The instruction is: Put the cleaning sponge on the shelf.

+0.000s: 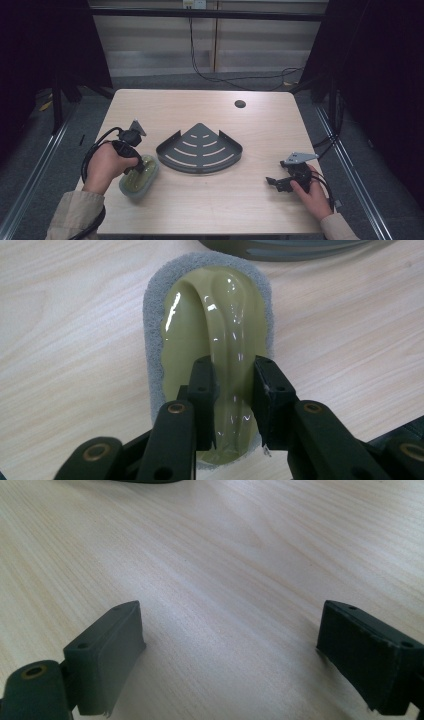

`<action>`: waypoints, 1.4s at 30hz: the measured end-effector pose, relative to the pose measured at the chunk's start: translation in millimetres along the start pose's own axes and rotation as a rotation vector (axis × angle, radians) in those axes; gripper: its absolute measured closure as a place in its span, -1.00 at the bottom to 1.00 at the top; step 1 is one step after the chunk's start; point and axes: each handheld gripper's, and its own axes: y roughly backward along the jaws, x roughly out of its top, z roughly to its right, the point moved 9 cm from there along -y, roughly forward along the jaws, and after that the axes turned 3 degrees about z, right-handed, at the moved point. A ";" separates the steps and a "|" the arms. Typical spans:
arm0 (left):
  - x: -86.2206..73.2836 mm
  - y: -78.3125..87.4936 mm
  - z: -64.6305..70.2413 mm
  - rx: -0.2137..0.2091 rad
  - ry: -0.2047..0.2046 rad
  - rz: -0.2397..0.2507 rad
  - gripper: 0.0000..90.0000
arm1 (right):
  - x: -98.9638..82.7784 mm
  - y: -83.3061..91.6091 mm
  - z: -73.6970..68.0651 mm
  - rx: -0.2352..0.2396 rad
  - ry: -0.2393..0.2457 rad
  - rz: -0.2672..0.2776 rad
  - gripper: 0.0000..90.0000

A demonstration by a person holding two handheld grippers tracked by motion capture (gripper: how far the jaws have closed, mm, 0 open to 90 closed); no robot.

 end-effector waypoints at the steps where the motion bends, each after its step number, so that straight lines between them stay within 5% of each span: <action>1: 0.8 0.2 0.3 0.001 -0.009 -0.007 0.61 | 0.2 -0.1 0.4 -0.001 0.004 0.002 -0.77; 42: 46.9 35.4 -5.0 0.002 -0.045 0.031 0.61 | 0.2 -0.1 0.3 -0.001 0.003 0.002 -0.77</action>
